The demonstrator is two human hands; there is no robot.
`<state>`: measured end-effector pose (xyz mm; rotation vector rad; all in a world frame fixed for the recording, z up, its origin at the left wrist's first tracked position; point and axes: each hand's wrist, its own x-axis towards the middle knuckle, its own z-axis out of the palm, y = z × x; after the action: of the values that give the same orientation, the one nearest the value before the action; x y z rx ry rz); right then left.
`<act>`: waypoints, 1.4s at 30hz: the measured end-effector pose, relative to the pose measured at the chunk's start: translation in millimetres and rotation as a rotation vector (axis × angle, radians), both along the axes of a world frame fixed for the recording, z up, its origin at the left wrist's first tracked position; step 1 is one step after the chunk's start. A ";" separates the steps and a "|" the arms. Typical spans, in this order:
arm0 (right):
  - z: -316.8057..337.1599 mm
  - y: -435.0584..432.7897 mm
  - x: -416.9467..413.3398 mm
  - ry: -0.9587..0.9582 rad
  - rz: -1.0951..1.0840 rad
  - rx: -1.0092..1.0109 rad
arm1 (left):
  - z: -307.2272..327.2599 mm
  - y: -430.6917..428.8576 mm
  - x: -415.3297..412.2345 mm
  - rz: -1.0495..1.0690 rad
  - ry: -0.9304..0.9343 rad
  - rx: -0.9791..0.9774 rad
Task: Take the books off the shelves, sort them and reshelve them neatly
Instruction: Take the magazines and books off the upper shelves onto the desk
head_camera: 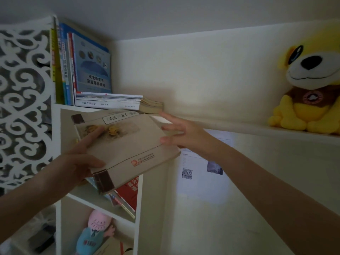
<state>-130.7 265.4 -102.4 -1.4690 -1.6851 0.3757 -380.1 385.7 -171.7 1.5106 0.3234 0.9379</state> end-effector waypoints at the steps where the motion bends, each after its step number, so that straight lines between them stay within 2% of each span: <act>1: -4.0 4.1 -1.9 0.033 0.031 -0.013 | -3.4 2.7 -3.0 -0.015 0.026 0.016; 4: -15.6 15.5 -11.9 0.073 0.110 -0.016 | -19.8 10.5 -9.9 -0.054 0.097 0.077; 8: -39.3 12.7 -12.0 0.030 0.076 -0.018 | -38.5 -8.3 -9.3 -0.096 0.112 0.097; 12: -80.4 -12.4 -0.9 -0.079 -0.068 -0.011 | -69.3 -25.7 17.7 -0.197 0.159 0.049; 14: -102.1 -31.1 6.7 -0.084 -0.114 -0.027 | -93.2 -26.9 40.1 -0.260 0.204 0.092; 17: -133.6 -62.5 27.4 -0.097 -0.216 -0.074 | -128.9 -34.0 75.7 -0.326 0.226 0.046; 19: -153.4 -85.0 45.1 -0.112 -0.304 -0.113 | -146.1 -49.6 103.3 -0.357 0.306 0.093; 23: -193.1 -135.8 78.1 -0.007 -0.471 -0.200 | -177.8 -87.4 158.3 -0.383 0.461 0.220; 30: -279.4 -244.2 126.2 0.156 -0.733 -0.350 | -233.9 -172.9 233.7 -0.559 0.638 0.311; 33: -310.7 -290.1 133.0 0.210 -0.817 -0.397 | -264.3 -209.2 259.7 -0.609 0.728 0.412; 42: -380.9 -390.3 134.9 0.276 -1.040 -0.545 | -331.3 -299.4 305.5 -0.704 0.821 0.490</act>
<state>4.1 -124.9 -483.3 -2.3262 -0.4488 0.4260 -74.6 86.3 -503.0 2.2123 0.1089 -0.2200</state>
